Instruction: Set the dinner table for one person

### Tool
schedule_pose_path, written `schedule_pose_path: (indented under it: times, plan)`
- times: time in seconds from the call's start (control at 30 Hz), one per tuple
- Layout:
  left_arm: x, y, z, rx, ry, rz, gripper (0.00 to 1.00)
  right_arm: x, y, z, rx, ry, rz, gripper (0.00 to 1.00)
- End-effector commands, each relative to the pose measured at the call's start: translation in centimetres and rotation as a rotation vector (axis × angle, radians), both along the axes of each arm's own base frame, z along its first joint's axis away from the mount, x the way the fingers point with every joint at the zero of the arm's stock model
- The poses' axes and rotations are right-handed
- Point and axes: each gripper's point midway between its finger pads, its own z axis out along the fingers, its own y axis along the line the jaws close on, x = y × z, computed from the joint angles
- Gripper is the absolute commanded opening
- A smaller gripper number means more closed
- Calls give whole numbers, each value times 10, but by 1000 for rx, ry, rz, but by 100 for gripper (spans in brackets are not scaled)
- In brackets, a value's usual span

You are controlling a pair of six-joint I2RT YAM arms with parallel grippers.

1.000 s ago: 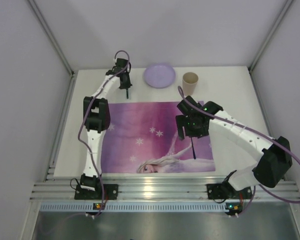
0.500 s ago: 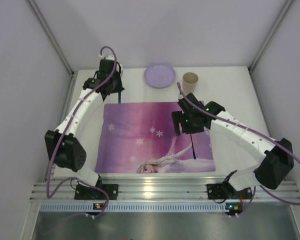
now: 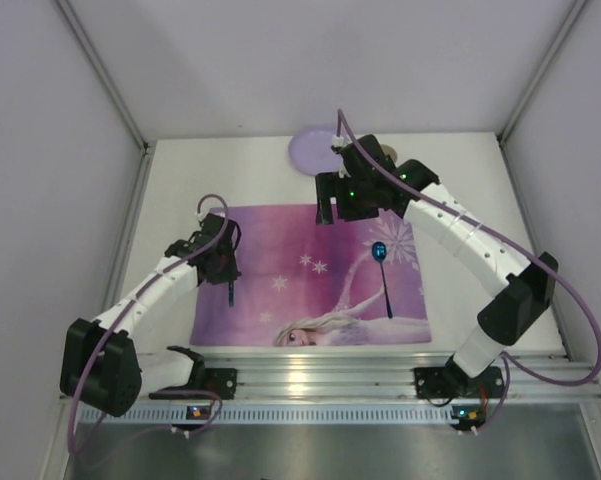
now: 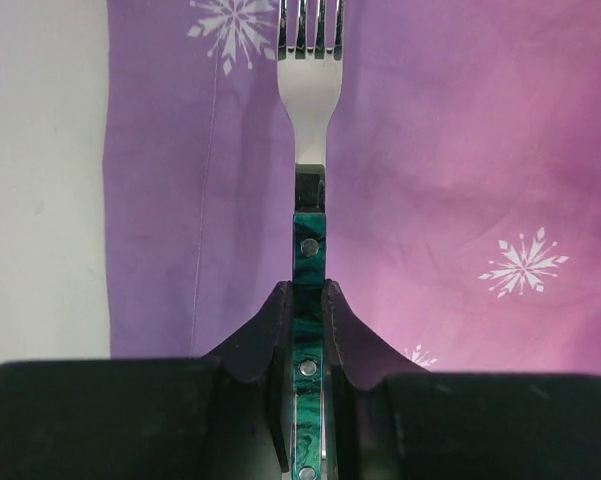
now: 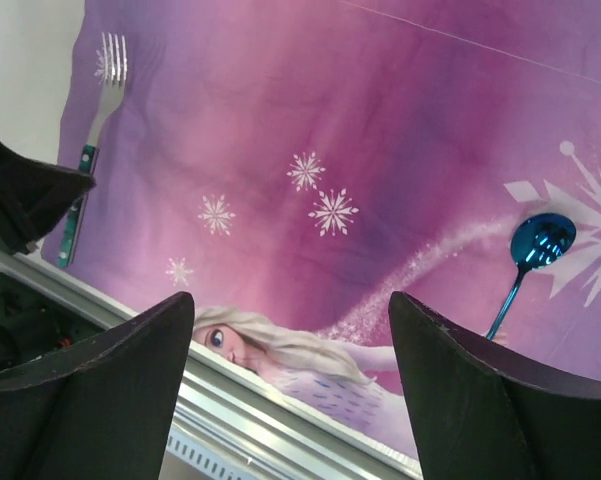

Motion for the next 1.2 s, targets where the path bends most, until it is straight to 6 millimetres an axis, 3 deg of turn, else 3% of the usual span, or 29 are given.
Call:
schedule_pose_path:
  times: [0.0, 0.1, 0.13, 0.2, 0.3, 0.37, 0.47, 0.5, 0.53, 0.7, 0.8, 0.83, 1.0, 1.17]
  plan:
    - [14, -11, -3, -56, -74, 22, 0, 9, 5, 9, 19, -3, 28, 79]
    - [15, -14, -10, -60, -58, 10, 0, 18, 11, 6, 29, 10, 34, 80]
    - [15, -12, -15, -44, -40, 17, 10, 25, 14, 5, 36, 14, 34, 80]
    - [13, -12, -19, -29, -14, 4, 13, 37, 19, -1, 41, 29, 32, 80]
    - [12, -8, -24, 6, 22, 3, 34, 62, 24, 6, 98, 26, 6, 80]
    - [13, -4, -24, 28, 32, 13, 45, 87, 28, 6, 146, 25, -11, 80]
    - [15, -1, -17, 59, 45, 11, 51, 126, 27, -2, 198, 28, -74, 82]
    - [17, 5, -14, 91, 45, 28, 58, 137, 25, -6, 202, 25, -97, 82]
    - [19, 7, -6, 106, 55, 31, 58, 156, 18, -16, 187, 21, -152, 83]
    - [39, -4, 34, 78, -8, -6, 61, 212, -3, -57, 162, 21, -341, 84]
    - [51, -20, 55, 12, -47, -53, 61, 240, -6, -98, 148, 30, -433, 86]
    - [51, -24, 55, -4, -44, -69, 60, 251, -5, -94, 163, 2, -450, 86]
    - [54, -28, 56, -6, -32, -105, 59, 284, -1, -110, 190, -46, -519, 89]
    - [61, -28, 41, 3, -15, -73, 58, 322, -9, -114, 228, -158, -598, 92]
